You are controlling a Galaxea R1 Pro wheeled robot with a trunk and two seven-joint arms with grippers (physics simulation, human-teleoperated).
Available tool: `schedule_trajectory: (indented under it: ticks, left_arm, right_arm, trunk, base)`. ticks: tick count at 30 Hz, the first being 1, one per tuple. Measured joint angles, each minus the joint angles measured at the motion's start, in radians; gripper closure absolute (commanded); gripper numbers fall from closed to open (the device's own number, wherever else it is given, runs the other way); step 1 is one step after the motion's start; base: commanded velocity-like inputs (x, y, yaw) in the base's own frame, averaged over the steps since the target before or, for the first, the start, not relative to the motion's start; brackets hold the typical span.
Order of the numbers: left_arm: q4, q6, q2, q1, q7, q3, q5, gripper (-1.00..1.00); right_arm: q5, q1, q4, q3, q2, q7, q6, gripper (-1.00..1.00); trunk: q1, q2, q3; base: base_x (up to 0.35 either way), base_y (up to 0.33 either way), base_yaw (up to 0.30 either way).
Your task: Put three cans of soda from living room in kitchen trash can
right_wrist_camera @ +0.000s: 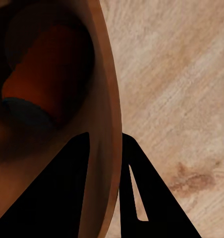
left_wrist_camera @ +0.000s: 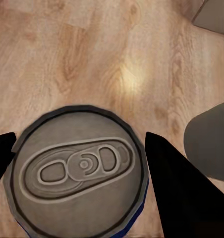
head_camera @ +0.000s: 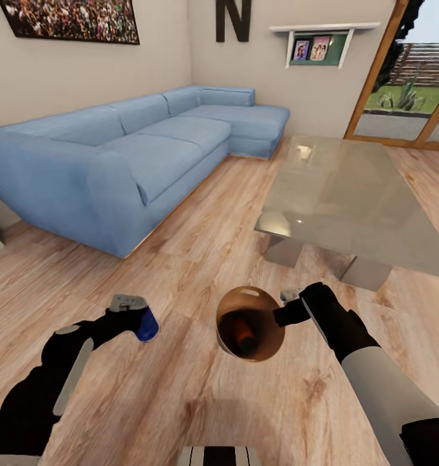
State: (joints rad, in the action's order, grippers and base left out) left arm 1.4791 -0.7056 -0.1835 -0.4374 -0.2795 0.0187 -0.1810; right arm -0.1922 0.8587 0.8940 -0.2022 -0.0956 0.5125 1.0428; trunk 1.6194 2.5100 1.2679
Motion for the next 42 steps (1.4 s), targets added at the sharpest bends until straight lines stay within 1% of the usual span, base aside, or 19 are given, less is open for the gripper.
schedule_trajectory:
  ticks: [2,4,9,11,12,16,18,19,21,22,23,24,26,27,28,30,33,38,42]
  left_arm:
    - [0.054,-0.113,-0.041,-0.045,-0.044,-0.026,-0.009,1.0]
    - [0.068,-0.165,-0.053,-0.077,-0.093,-0.034,-0.024,1.0]
    - [0.093,-0.296,-0.054,-0.18,-0.273,-0.041,-0.037,1.0]
    - [0.098,-0.332,-0.053,-0.217,-0.338,-0.039,-0.046,1.0]
    - [0.1,-0.342,-0.05,-0.254,-0.393,-0.037,-0.051,1.0]
    - [0.102,-0.342,-0.038,-0.314,-0.456,-0.035,-0.057,1.0]
    - [0.103,-0.342,-0.033,-0.338,-0.478,-0.031,-0.086,1.0]
    - [0.102,-0.342,-0.03,-0.36,-0.499,-0.02,-0.163,1.0]
    - [0.101,-0.342,-0.029,-0.378,-0.507,-0.012,-0.203,1.0]
    - [0.1,-0.342,-0.028,-0.393,-0.512,-0.005,-0.253,1.0]
    - [0.099,-0.342,-0.028,-0.399,-0.514,0.0,-0.262,1.0]
    - [0.099,-0.342,-0.027,-0.407,-0.516,0.018,-0.288,1.0]
    - [0.097,-0.342,-0.025,-0.412,-0.517,0.052,-0.299,1.0]
    - [0.093,-0.342,-0.021,-0.418,-0.512,0.141,-0.31,1.0]
    - [0.091,-0.342,-0.018,-0.419,-0.502,0.204,-0.32,1.0]
    - [0.09,-0.342,-0.015,-0.42,-0.481,0.246,-0.315,1.0]
    - [0.076,-0.342,0.007,-0.42,-0.392,0.337,-0.317,1.0]
    - [0.053,-0.342,0.029,-0.419,-0.334,0.422,-0.317,1.0]
    - [0.039,-0.342,0.057,-0.417,-0.223,0.499,-0.318,1.0]
  right_arm:
    - [-0.003,0.0,0.0,0.001,0.0,0.001,-0.001,1.0]
    - [-0.003,0.0,0.0,0.001,0.0,0.001,-0.001,1.0]
    - [0.014,0.0,-0.053,0.001,0.002,0.01,0.003,1.0]
    - [-0.006,0.002,-0.086,0.003,0.002,0.01,-0.002,1.0]
    - [-0.009,0.002,-0.116,0.002,0.003,0.01,-0.002,1.0]
    - [-0.009,0.003,-0.128,0.004,0.008,0.011,-0.004,1.0]
    - [0.013,0.003,-0.132,0.001,0.012,0.014,0.001,1.0]
    - [0.014,0.004,-0.137,-0.001,0.015,0.015,0.001,1.0]
    - [0.007,0.005,-0.14,-0.002,0.016,0.013,0.0,1.0]
    - [-0.003,0.005,-0.142,-0.004,0.018,0.013,-0.002,1.0]
    - [-0.009,0.006,-0.143,-0.004,0.018,0.013,-0.003,1.0]
    - [-0.01,0.007,-0.144,-0.004,0.018,0.014,-0.004,1.0]
    - [0.0,0.008,-0.144,-0.005,0.018,0.016,-0.002,1.0]
    - [0.004,0.009,-0.145,-0.006,0.019,0.017,-0.001,1.0]
    - [0.007,0.01,-0.144,-0.006,0.02,0.018,-0.001,1.0]
    - [0.005,0.011,-0.144,-0.006,0.02,0.018,-0.001,1.0]
    - [-0.015,0.012,-0.143,-0.007,0.029,0.017,-0.005,1.0]
    - [0.004,0.012,-0.143,-0.007,0.047,0.019,0.0,1.0]
    - [-0.013,0.012,-0.143,-0.007,0.06,0.018,-0.003,1.0]
  trunk:
    - [0.0,0.0,0.0]
    - [0.0,0.0,0.0]
    - [0.0,0.0,0.0]
    - [0.0,0.0,0.0]
    - [0.0,0.0,0.0]
    - [0.0,0.0,0.0]
    - [0.0,0.0,0.0]
    - [0.0,0.0,0.0]
    - [0.0,0.0,0.0]
    - [0.0,0.0,0.0]
    - [0.0,0.0,0.0]
    - [0.0,0.0,0.0]
    - [0.0,0.0,0.0]
    - [0.0,0.0,0.0]
    - [0.0,0.0,0.0]
    - [0.0,0.0,0.0]
    - [0.0,0.0,0.0]
    - [0.0,0.0,0.0]
    - [0.0,0.0,0.0]
  base:
    - [0.0,0.0,0.0]
    - [0.0,0.0,0.0]
    - [0.0,0.0,0.0]
    - [0.0,0.0,0.0]
    - [0.0,0.0,0.0]
    - [0.0,0.0,0.0]
    - [0.0,0.0,0.0]
    - [0.0,0.0,0.0]
    - [0.0,0.0,0.0]
    - [0.0,0.0,0.0]
    - [0.0,0.0,0.0]
    - [0.0,0.0,0.0]
    - [0.0,0.0,0.0]
    - [0.0,0.0,0.0]
    - [0.0,0.0,0.0]
    - [0.0,0.0,0.0]
    - [0.0,0.0,0.0]
    - [0.0,0.0,0.0]
    - [0.0,0.0,0.0]
